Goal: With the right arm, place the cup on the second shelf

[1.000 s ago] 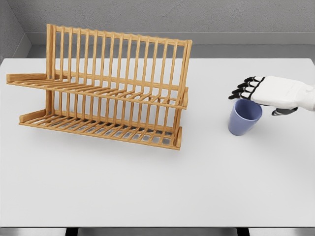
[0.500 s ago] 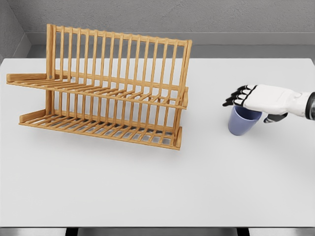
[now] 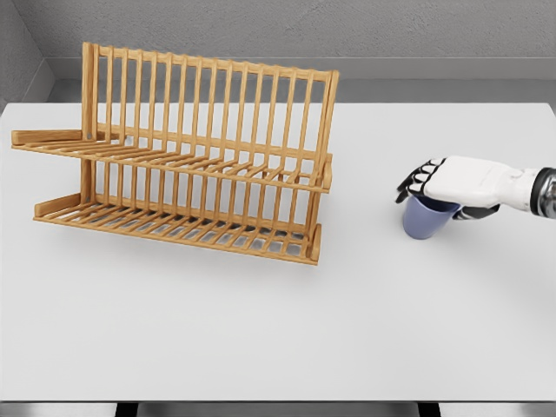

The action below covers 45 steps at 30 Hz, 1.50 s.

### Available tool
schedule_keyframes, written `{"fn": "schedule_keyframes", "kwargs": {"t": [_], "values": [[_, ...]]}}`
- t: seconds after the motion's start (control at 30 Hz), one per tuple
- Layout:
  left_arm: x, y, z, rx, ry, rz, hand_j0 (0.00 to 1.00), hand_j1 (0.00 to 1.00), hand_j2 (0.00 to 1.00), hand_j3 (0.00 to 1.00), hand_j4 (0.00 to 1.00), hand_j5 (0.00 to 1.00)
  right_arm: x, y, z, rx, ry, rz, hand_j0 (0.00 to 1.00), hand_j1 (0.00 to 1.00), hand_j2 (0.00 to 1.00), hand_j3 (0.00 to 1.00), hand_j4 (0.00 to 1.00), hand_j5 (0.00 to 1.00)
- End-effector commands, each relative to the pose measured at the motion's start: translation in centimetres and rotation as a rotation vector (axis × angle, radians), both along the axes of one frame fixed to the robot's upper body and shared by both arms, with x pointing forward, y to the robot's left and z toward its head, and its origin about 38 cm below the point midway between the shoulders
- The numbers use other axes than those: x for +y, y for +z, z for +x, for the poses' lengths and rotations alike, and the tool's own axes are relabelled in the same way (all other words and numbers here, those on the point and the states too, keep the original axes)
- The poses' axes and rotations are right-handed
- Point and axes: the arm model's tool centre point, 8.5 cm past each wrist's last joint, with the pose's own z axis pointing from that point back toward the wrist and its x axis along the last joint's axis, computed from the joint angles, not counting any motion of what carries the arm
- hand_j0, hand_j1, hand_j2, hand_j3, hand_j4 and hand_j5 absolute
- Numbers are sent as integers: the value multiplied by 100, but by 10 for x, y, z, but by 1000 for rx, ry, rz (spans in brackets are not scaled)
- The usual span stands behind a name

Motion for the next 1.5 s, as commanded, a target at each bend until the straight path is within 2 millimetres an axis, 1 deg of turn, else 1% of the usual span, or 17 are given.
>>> {"fn": "schedule_keyframes", "kwargs": {"t": [0.0,0.23,0.33,0.5,0.57,0.6,0.63,0.7,0.83,0.87,1.0,1.1,1.2,1.27,1.37,1.43,1.47], "values": [[0,0,0,0,0,0,100,100,100,100,100,100,0,1,0,0,-2,3,67,67,67,67,67,67],[0,0,0,0,0,0,100,100,100,100,100,100,-3,9,0,-16,-5,5,66,66,66,66,66,66],[0,0,0,0,0,0,100,100,100,100,100,100,-4,19,4,-38,-6,3,66,66,66,66,66,66],[0,0,0,0,0,0,100,100,100,100,100,100,-5,27,5,-60,-6,6,66,66,66,66,66,66],[0,0,0,0,0,0,100,100,100,100,100,100,-5,28,5,-61,-7,7,65,65,65,65,65,65],[0,0,0,0,0,0,100,100,100,100,100,100,-5,28,5,-61,-7,7,63,63,63,63,63,63],[0,0,0,0,0,0,100,100,100,100,100,100,-5,28,5,-62,-4,7,64,64,64,64,64,64],[0,0,0,0,0,0,100,100,100,100,100,100,-4,36,8,-81,1,8,65,65,65,65,65,65],[0,0,0,0,0,0,100,100,100,100,100,100,-3,45,10,-103,3,8,65,65,65,65,65,65],[0,0,0,0,0,0,100,100,100,100,100,100,-8,56,11,-132,-6,13,65,65,65,65,65,65],[0,0,0,0,0,0,100,100,100,100,100,100,-7,63,9,-151,1,10,65,65,65,65,65,65],[0,0,0,0,0,0,100,100,100,100,100,100,-11,82,11,-198,-4,19,65,65,65,65,65,65],[0,0,0,0,0,0,100,100,100,100,100,100,-11,84,11,-202,-3,20,65,65,65,65,65,65],[0,0,0,0,0,0,100,100,100,100,100,100,-11,90,9,-219,0,18,65,65,65,65,65,65],[0,0,0,0,0,0,100,100,100,100,100,100,-11,93,9,-227,0,18,65,65,65,65,65,65],[0,0,0,0,0,0,100,100,100,100,100,100,-10,100,10,-243,3,19,65,65,65,65,65,65],[0,0,0,0,0,0,100,100,100,100,100,100,-6,104,9,-256,12,20,65,65,65,65,65,65]]}}
